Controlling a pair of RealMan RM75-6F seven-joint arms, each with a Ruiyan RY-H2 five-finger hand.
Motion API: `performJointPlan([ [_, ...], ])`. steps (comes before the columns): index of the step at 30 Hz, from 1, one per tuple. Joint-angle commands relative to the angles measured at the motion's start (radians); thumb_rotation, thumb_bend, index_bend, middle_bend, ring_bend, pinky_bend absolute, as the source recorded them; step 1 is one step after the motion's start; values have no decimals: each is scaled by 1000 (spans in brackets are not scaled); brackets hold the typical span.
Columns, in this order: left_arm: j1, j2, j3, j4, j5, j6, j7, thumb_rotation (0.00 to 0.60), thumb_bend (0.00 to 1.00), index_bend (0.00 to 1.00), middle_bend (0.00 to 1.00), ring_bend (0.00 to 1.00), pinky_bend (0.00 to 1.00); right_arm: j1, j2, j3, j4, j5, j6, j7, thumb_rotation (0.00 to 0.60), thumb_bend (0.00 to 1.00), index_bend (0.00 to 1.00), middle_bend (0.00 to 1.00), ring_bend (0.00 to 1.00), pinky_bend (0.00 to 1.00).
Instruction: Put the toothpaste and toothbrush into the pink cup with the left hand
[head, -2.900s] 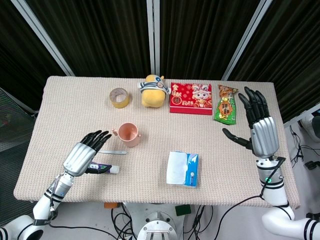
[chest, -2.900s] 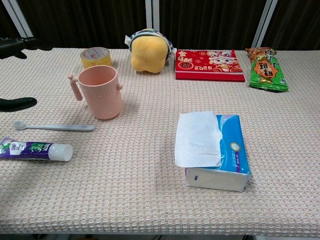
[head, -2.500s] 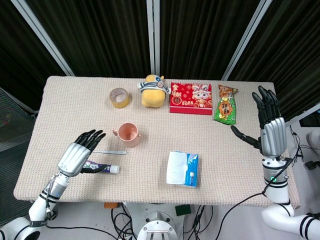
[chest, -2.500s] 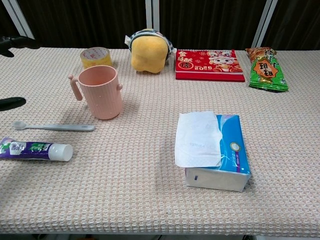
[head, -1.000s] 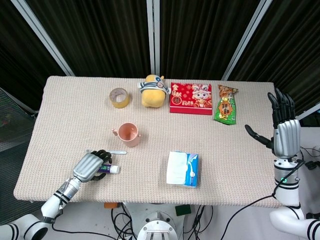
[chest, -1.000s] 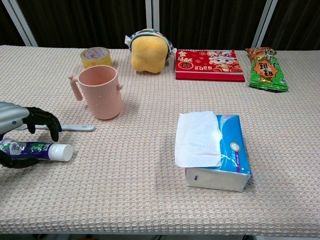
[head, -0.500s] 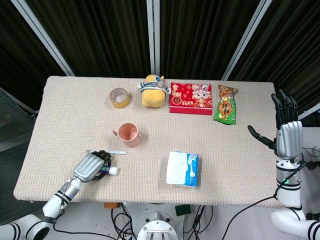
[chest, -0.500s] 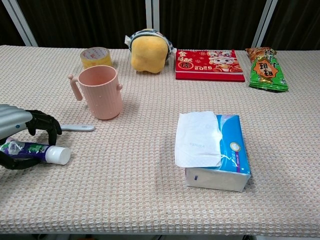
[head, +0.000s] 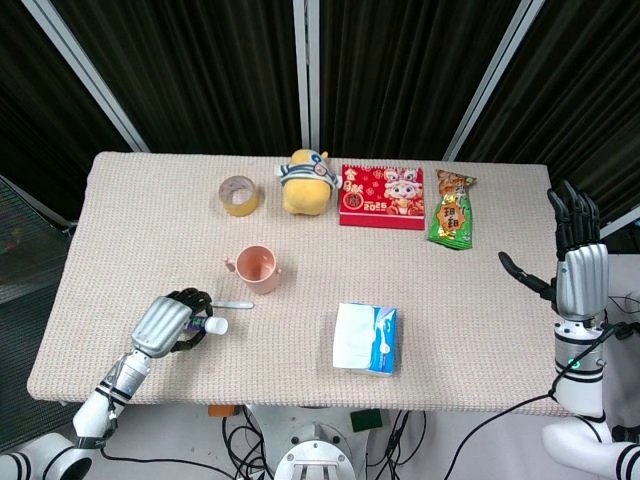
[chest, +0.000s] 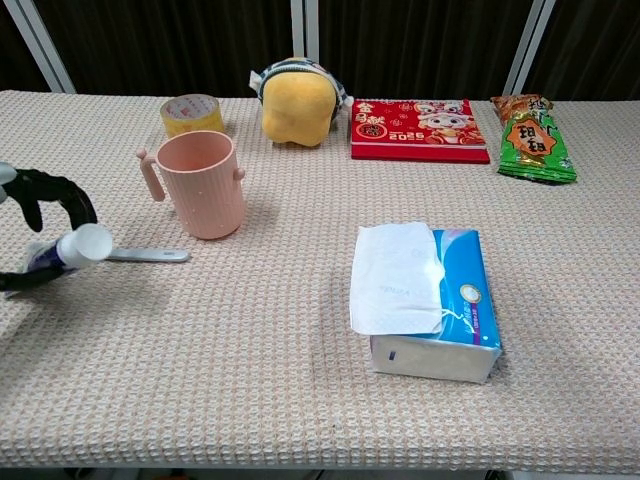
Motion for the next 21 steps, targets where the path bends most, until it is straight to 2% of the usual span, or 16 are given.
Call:
performJointPlan([
  [1, 21, 13, -41, 3, -36, 46, -216, 600, 315, 594, 390, 319, 451, -4, -4, -3, 6, 0, 5, 7, 600, 379, 0, 0, 0, 0],
  [5, 21, 35, -67, -5, -66, 42, -437, 600, 323, 599, 424, 335, 452, -12, -6, -4, 13, 3, 11, 16, 600, 379, 0, 0, 0, 0],
  [11, -1, 86, -106, -40, -88, 16, -616, 600, 328, 599, 431, 335, 456, -22, -5, 1, 19, 12, 23, 31, 600, 379, 0, 0, 0, 0],
  [16, -35, 148, -152, -96, -107, -15, -681, 600, 328, 598, 434, 335, 456, -27, -3, 6, 20, 16, 32, 38, 600, 380, 0, 0, 0, 0],
  [21, -80, 216, -221, -158, -150, -54, -698, 600, 328, 599, 437, 335, 457, -33, 1, 8, 15, 21, 34, 45, 600, 380, 0, 0, 0, 0],
])
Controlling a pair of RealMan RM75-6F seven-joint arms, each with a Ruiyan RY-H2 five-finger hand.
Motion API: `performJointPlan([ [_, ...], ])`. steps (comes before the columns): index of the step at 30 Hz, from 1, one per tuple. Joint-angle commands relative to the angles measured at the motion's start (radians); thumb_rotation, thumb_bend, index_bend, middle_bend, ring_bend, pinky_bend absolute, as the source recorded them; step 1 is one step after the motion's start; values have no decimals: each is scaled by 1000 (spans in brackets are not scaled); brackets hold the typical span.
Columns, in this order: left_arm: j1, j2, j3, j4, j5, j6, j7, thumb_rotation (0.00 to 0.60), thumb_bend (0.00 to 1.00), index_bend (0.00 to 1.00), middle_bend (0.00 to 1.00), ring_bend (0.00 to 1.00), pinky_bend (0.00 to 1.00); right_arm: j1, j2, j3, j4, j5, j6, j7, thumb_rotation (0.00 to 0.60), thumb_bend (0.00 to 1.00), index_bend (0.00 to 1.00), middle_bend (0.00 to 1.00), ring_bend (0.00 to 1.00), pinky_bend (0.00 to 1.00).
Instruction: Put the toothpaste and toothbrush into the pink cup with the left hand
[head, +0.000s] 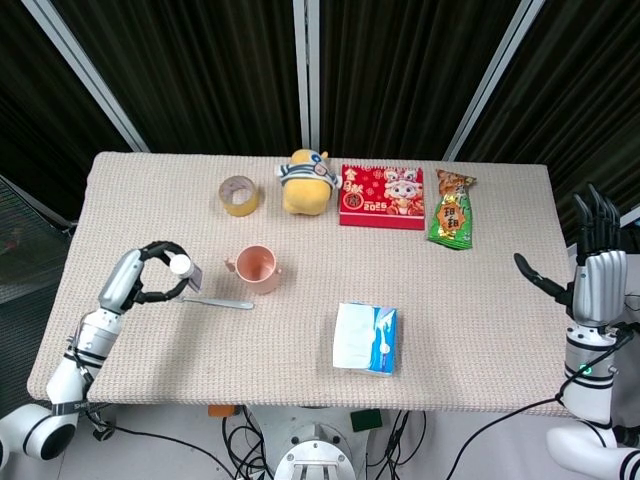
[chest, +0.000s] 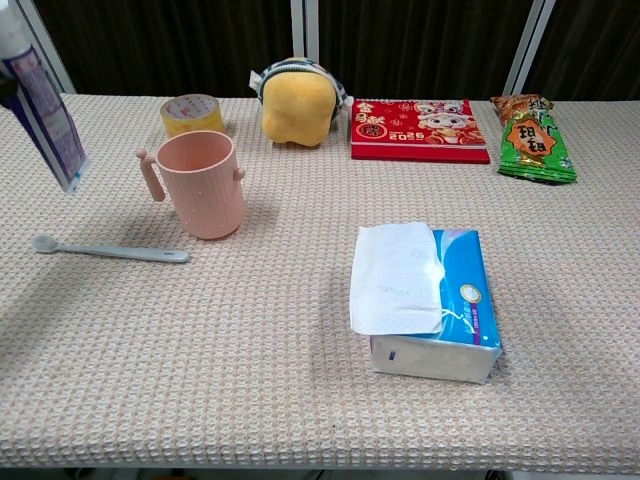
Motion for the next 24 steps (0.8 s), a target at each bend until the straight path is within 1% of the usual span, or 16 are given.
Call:
performJointPlan([
  [1, -32, 41, -46, -44, -39, -33, -18, 600, 329, 600, 437, 335, 457, -2, 1, 0, 0, 2, 0, 2, 600, 380, 0, 0, 0, 0],
  [4, -66, 74, -92, -73, -75, -65, -13, 600, 328, 601, 437, 335, 457, -5, 1, 1, 2, 7, -1, 5, 600, 379, 0, 0, 0, 0],
  [7, -101, 80, -138, -97, -123, -91, 9, 600, 328, 606, 444, 335, 457, -8, 1, 3, 2, 11, -1, 10, 600, 379, 0, 0, 0, 0],
  [10, -130, 66, -154, -108, -141, -117, 27, 600, 328, 610, 450, 335, 457, -10, 2, 3, 4, 14, -2, 15, 600, 379, 0, 0, 0, 0],
  [13, -151, 38, -151, -105, -148, -139, 41, 600, 328, 611, 450, 335, 457, -13, 3, 4, 9, 19, -4, 18, 600, 379, 0, 0, 0, 0],
  [18, -176, -29, -130, -80, -154, -173, 48, 600, 328, 615, 450, 335, 457, -18, 2, 3, 19, 26, -8, 26, 600, 379, 0, 0, 0, 0],
  [24, -189, -85, -114, -47, -153, -184, 50, 600, 329, 622, 451, 335, 456, -23, 1, -1, 30, 30, -12, 35, 600, 379, 0, 0, 0, 0],
])
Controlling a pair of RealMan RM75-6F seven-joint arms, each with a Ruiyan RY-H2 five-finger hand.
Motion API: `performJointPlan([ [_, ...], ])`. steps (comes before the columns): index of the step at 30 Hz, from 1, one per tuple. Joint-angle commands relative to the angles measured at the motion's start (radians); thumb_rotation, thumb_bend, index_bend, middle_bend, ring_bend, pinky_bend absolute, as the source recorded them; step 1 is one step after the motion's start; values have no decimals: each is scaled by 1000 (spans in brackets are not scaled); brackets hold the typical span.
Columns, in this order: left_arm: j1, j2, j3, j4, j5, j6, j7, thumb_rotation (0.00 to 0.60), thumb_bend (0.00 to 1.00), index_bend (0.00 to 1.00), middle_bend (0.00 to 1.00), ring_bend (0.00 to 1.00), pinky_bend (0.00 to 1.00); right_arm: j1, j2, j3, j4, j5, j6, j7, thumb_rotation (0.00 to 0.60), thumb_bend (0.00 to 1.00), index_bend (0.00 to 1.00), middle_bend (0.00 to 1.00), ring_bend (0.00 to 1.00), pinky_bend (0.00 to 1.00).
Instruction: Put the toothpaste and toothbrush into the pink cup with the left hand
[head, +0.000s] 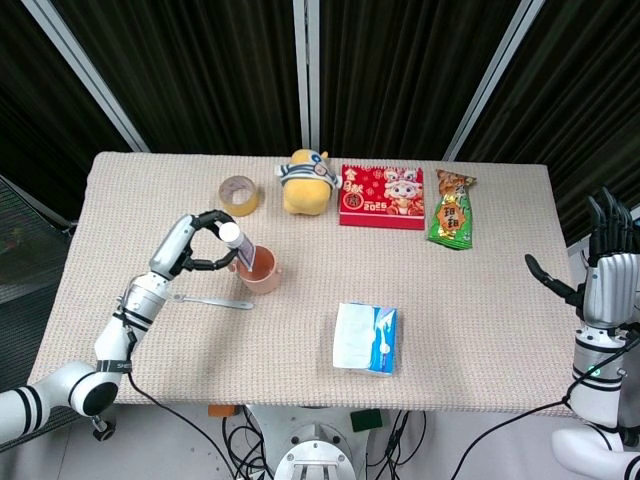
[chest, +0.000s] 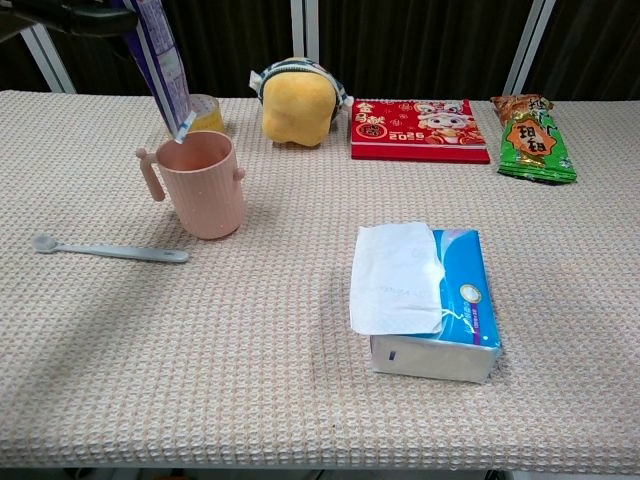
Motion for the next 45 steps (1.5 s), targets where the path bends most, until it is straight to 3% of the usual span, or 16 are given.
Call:
performJointPlan([
  [1, -6, -20, 7, 14, -2, -6, 0, 600, 328, 623, 451, 335, 456, -1, -1, -1, 4, 2, -2, 3, 600, 379, 0, 0, 0, 0],
  [13, -12, -87, 32, 86, -3, -28, -16, 600, 328, 633, 451, 335, 451, -2, -17, -10, 38, 8, -21, 19, 600, 377, 0, 0, 0, 0],
  [32, -12, -288, 88, 351, 76, 35, -11, 600, 327, 623, 397, 287, 402, -3, -28, -15, 62, 7, -31, 25, 600, 377, 0, 0, 0, 0],
  [45, -9, -318, 106, 409, 104, 49, -41, 600, 329, 575, 368, 265, 383, 2, -28, -19, 54, -1, -38, 10, 600, 377, 0, 0, 0, 0],
])
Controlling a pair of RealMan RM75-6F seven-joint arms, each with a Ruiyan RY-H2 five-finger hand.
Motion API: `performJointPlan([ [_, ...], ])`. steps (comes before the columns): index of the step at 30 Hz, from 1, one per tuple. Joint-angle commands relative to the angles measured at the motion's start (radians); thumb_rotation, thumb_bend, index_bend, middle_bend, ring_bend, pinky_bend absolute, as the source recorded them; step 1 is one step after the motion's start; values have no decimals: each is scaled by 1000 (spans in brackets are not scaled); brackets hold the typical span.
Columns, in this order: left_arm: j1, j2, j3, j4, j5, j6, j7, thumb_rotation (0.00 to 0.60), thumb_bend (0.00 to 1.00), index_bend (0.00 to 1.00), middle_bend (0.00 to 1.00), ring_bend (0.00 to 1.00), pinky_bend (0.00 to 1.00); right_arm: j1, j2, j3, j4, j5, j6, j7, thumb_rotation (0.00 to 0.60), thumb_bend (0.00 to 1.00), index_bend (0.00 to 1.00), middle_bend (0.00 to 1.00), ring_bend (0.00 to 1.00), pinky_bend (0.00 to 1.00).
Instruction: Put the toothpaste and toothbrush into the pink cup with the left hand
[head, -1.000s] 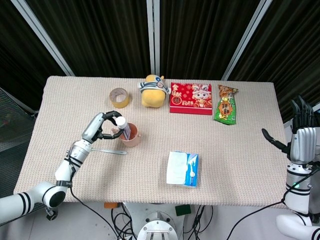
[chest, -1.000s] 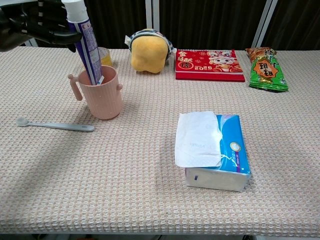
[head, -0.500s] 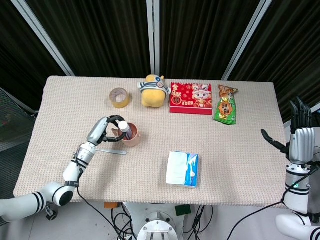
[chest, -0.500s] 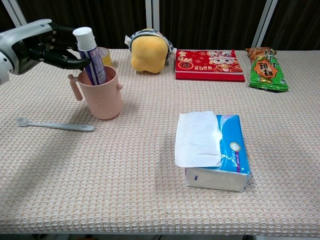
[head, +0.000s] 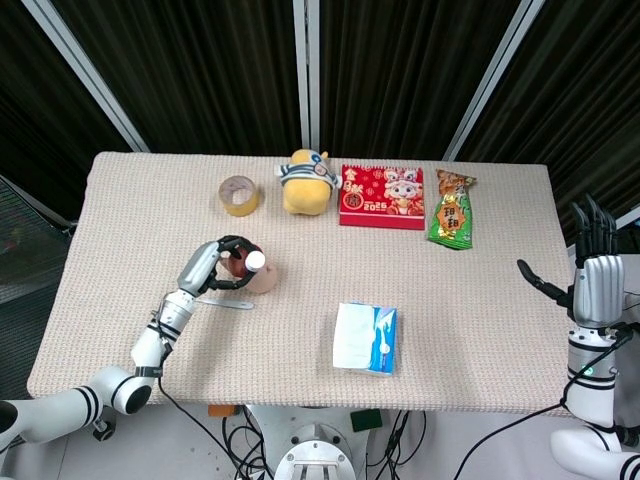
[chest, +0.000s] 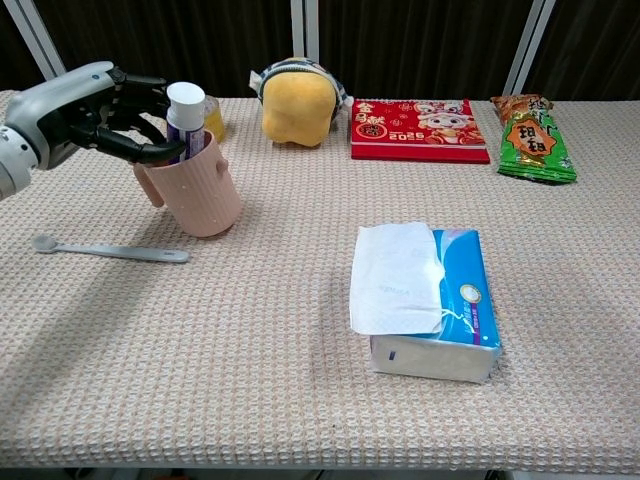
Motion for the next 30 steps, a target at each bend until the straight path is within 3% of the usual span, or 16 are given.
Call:
performJointPlan([
  [1, 1, 0, -2, -1, 4, 7, -12, 600, 329, 568, 368, 265, 382, 0, 2, 1, -3, 1, -1, -1, 600, 377, 0, 0, 0, 0],
  [15, -3, 1, -6, -9, 16, 17, -41, 600, 321, 548, 334, 241, 386, -1, 2, -3, -2, 11, -17, -5, 600, 378, 0, 0, 0, 0],
  [27, -4, 18, -2, -37, 39, 37, -40, 600, 321, 561, 332, 230, 321, -4, 7, -7, -5, 21, -34, -7, 600, 378, 0, 0, 0, 0],
  [30, -5, 13, -2, -28, 29, 30, -33, 600, 321, 566, 332, 231, 264, -5, 6, -10, -4, 22, -37, -8, 600, 378, 0, 0, 0, 0],
])
